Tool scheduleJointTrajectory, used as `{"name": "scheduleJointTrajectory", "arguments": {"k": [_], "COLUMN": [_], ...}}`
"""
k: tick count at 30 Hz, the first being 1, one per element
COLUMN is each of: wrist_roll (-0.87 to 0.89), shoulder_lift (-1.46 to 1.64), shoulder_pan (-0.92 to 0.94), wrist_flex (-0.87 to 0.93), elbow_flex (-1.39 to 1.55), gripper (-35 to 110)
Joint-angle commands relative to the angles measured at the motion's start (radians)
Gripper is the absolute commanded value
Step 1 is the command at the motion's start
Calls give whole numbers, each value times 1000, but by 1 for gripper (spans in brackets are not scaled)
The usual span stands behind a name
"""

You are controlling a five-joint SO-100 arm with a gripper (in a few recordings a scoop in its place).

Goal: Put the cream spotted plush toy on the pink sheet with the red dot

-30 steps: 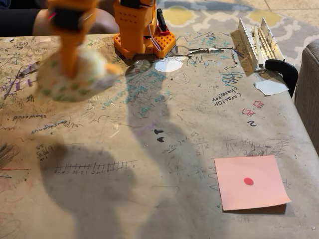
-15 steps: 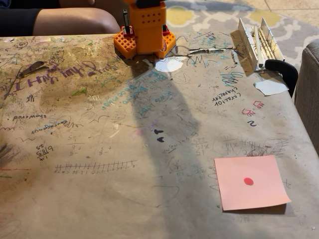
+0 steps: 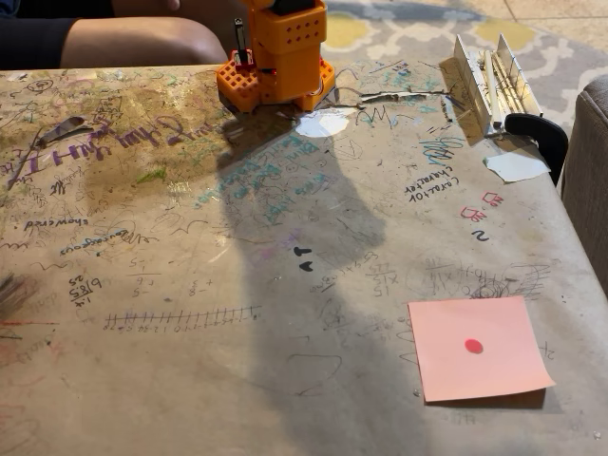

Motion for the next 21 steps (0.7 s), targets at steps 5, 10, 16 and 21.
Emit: {"name": "scheduleJointTrajectory", "arguments": {"k": [5,10,16,21], "wrist_roll": [-51,-169,-167,-179], "shoulder_lift": [-1287,-660,-612,-345], "shoulder_pan": [-15,-29,40,101], "wrist_flex": [77,-198,-123,-179], "elbow_flex": [-607,2,-32,267], "gripper": [37,35,32,4]}}
